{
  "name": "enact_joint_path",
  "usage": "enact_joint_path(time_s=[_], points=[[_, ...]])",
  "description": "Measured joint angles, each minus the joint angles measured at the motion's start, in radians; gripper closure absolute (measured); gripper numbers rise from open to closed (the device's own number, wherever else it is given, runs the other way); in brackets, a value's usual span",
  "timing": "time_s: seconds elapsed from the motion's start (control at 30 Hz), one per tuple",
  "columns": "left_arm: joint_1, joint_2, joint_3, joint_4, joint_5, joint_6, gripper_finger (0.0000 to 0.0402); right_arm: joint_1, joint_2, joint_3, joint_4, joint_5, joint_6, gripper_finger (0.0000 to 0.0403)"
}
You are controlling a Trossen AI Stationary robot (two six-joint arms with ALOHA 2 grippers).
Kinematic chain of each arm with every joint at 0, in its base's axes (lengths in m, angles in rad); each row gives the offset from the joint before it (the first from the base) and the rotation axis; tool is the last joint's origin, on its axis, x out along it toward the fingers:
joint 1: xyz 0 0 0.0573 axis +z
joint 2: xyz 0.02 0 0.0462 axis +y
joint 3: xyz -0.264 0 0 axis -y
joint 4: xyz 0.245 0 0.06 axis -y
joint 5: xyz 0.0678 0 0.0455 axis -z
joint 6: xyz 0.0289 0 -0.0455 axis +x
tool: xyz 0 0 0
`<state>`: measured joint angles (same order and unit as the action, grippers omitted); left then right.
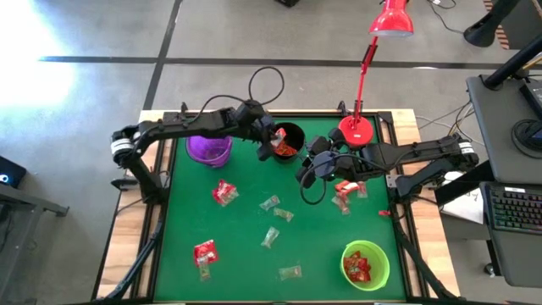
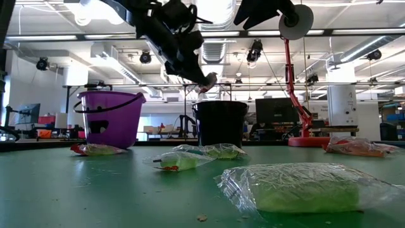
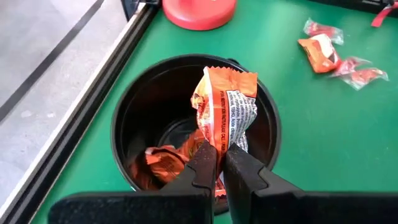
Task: Sort candy
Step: Put the orange chocolate into the black bucket, then put the red gummy into the violet bucket
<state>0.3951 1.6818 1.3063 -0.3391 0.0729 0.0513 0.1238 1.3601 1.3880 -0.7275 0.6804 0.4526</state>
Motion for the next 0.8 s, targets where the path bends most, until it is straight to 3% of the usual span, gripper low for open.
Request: enact_joint_path(time_s=[0.23,0.47,0.63,0.8], points=[[0.072,0.031,-0.003,-0.047,0.138,-0.025,0.0362,0.000,-0.004,0.000,0.000,0.000,0.000,0.0232],[0.077,0.013,-0.011,-0.058,0.147,-0.006,0.0321,0.000,-0.012,0.000,0.000,0.000,0.000,0.0232],[0.051,-0.055,-0.011,-0.177,0.147,0.000,0.0313,0.000,-0.013,0.000,-0.018,0.000,0.007,0.0232],[-0.017,-0.159,-0.012,-0.323,0.147,0.021,0.0314,0.000,-0.023,0.000,-0.191,0.000,0.208,0.0232]])
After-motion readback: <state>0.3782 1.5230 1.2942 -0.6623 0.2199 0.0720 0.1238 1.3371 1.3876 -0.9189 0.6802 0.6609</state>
